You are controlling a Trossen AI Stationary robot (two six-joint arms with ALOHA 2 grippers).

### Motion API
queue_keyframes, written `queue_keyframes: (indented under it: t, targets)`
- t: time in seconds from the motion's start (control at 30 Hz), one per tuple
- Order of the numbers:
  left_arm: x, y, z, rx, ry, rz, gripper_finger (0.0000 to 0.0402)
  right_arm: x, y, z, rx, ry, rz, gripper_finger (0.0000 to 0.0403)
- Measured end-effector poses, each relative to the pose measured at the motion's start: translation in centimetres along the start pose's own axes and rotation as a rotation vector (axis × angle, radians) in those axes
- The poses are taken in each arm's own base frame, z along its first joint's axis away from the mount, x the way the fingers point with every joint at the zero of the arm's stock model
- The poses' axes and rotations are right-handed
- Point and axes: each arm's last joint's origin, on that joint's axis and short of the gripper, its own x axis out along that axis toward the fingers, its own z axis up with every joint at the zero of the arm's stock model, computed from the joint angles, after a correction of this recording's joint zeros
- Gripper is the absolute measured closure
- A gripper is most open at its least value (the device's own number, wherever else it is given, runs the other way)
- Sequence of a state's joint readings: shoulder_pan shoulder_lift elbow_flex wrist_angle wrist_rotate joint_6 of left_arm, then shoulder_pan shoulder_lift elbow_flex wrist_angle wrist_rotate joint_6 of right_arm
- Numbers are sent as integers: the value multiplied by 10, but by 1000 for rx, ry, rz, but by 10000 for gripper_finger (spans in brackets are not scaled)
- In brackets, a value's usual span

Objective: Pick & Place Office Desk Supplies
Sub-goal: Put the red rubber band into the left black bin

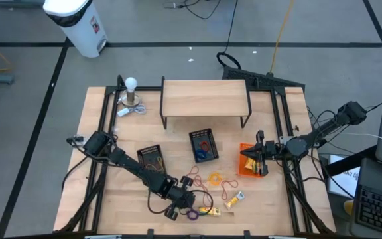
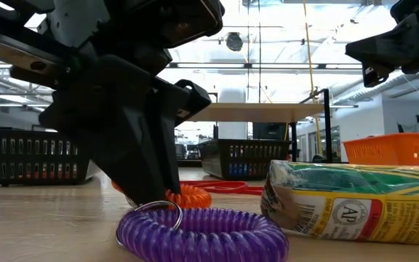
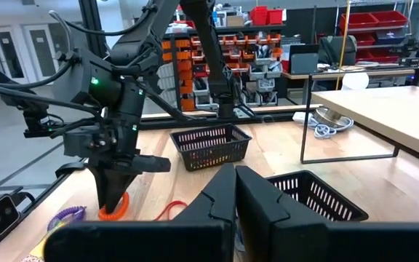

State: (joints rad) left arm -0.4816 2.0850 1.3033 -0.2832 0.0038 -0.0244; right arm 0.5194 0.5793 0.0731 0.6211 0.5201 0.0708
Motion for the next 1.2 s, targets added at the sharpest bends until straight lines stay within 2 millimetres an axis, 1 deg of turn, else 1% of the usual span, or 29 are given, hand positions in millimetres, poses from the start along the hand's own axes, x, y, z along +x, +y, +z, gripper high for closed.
queue_keyframes:
  t: [0.1, 0.17, 0.27, 0.4, 0.5, 0.6, 0.67, 0.73, 0.8, 0.87, 0.93, 1.07, 1.13, 1.2]
  targets:
    - [1, 0, -1, 3, 2, 0, 382, 0, 0, 0, 1, 1, 0, 403]
    - [1, 0, 0, -2, 2, 1, 373, 0, 0, 0, 3, 4, 0, 403]
    - [0, 0, -1, -23, 2, 0, 341, 0, 0, 0, 4, 4, 0, 403]
    - [-9, 0, 2, -32, -12, -17, 290, 0, 0, 0, 7, 0, 0, 403]
    - [-23, 0, 5, -34, -26, -49, 245, 0, 0, 0, 7, 0, 0, 403]
    - [-42, -2, 16, -28, -102, -73, 199, 0, 0, 0, 8, -2, 1, 403]
    - [-53, -1, 19, -29, -122, -72, 173, 0, 0, 0, 9, -3, 1, 403]
    - [-61, 2, 22, -22, -146, -41, 151, 0, 0, 0, 13, -3, 2, 403]
    - [-71, 8, 25, -12, -174, 37, 136, 0, 0, 0, 15, 0, 3, 403]
    - [-77, 18, 26, -16, -179, 138, 131, 0, 1, 0, 14, 2, 9, 403]
    - [-75, 34, 21, -49, -140, 179, 133, -1, 2, 0, 15, 2, 15, 403]
    - [-60, 67, 10, -210, -70, 167, 159, -1, 4, 0, 14, -1, 28, 403]
    - [-52, 76, 5, -284, -34, 169, 175, -2, 4, 0, 10, -4, 33, 403]
    - [-48, 79, 0, -336, 3, 173, 190, -2, 5, 0, 5, -3, 37, 403]
